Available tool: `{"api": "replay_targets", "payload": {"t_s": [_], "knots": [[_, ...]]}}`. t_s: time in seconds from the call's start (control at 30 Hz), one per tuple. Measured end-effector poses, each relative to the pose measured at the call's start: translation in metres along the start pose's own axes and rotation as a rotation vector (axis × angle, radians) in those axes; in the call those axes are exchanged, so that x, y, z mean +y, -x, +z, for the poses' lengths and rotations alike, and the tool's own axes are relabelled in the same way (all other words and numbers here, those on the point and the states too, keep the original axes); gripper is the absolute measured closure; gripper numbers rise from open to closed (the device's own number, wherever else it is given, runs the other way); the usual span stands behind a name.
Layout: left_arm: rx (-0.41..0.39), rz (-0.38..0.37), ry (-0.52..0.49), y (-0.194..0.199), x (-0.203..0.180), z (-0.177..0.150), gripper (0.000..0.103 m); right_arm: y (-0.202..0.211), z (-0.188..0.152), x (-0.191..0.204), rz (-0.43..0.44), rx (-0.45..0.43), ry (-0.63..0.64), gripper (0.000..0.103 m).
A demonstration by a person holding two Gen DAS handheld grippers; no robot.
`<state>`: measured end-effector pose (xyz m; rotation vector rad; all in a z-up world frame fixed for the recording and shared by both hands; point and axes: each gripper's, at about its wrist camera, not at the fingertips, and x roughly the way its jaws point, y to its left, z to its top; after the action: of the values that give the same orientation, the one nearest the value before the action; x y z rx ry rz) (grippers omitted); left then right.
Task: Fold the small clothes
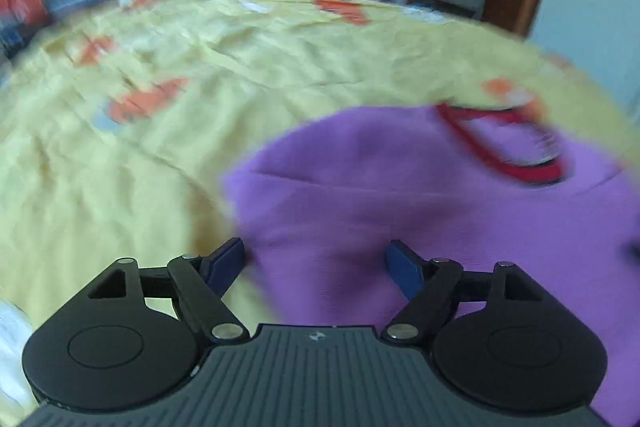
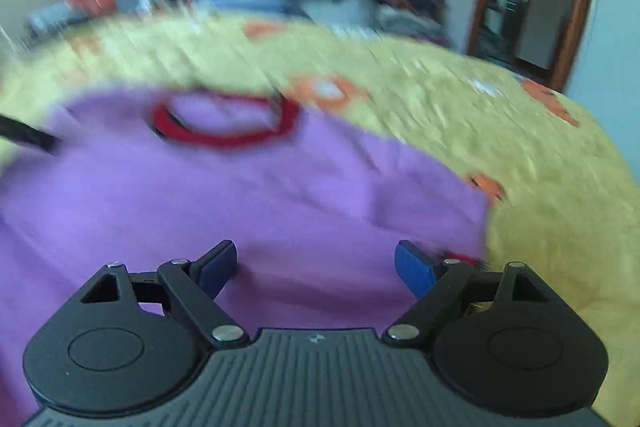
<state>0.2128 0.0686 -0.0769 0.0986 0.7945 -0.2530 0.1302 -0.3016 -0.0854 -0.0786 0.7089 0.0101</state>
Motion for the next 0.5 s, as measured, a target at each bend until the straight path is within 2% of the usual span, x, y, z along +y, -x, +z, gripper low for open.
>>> {"api": "replay_targets", "payload": {"t_s": [0.07, 0.13, 0.17, 0.2, 0.23, 0.27, 0.3, 0.33, 0.37, 0.4, 0.43, 0.5], "knots": [[-0.007, -0.011, -0.001, -0.005, 0.012, 0.003, 0.016, -0.003, 0.005, -0.018, -0.013, 0.03, -0.08, 0.0], [0.007, 0.002, -0.016, -0.012, 0.019, 0.011, 0.013, 0.012, 0.012, -0.009, -0.039, 0.006, -0.079, 0.002], [0.013, 0.008, -0.01, -0.015, 0.025, 0.017, 0.015, 0.024, 0.01, 0.002, 0.021, -0.019, -0.088, 0.004], [0.022, 0.016, 0.003, -0.015, 0.03, 0.023, 0.021, 0.035, 0.011, 0.018, 0.108, -0.037, -0.099, 0.009], [0.03, 0.011, 0.022, -0.012, 0.034, 0.028, 0.038, 0.044, 0.01, 0.035, 0.177, -0.051, -0.091, 0.017], [0.04, -0.024, 0.054, -0.005, 0.037, 0.032, 0.049, 0.052, 0.009, 0.059, 0.223, -0.066, -0.051, 0.024], [0.063, -0.066, 0.094, 0.0, 0.042, 0.034, 0.049, 0.055, 0.008, 0.084, 0.251, -0.083, -0.002, 0.031], [0.109, -0.114, 0.141, 0.004, 0.047, 0.035, 0.045, 0.059, 0.008, 0.109, 0.278, -0.105, 0.046, 0.031], [0.159, -0.177, 0.184, 0.004, 0.051, 0.033, 0.031, 0.061, 0.007, 0.131, 0.304, -0.127, 0.087, 0.03], [0.188, -0.218, 0.209, 0.007, 0.054, 0.029, 0.023, 0.061, 0.007, 0.151, 0.319, -0.135, 0.128, 0.03], [0.2, -0.218, 0.214, 0.008, 0.054, 0.026, 0.017, 0.06, 0.008, 0.169, 0.322, -0.131, 0.165, 0.03], [0.216, -0.212, 0.232, 0.007, 0.054, 0.02, 0.023, 0.058, 0.008, 0.194, 0.342, -0.124, 0.194, 0.03]]}}
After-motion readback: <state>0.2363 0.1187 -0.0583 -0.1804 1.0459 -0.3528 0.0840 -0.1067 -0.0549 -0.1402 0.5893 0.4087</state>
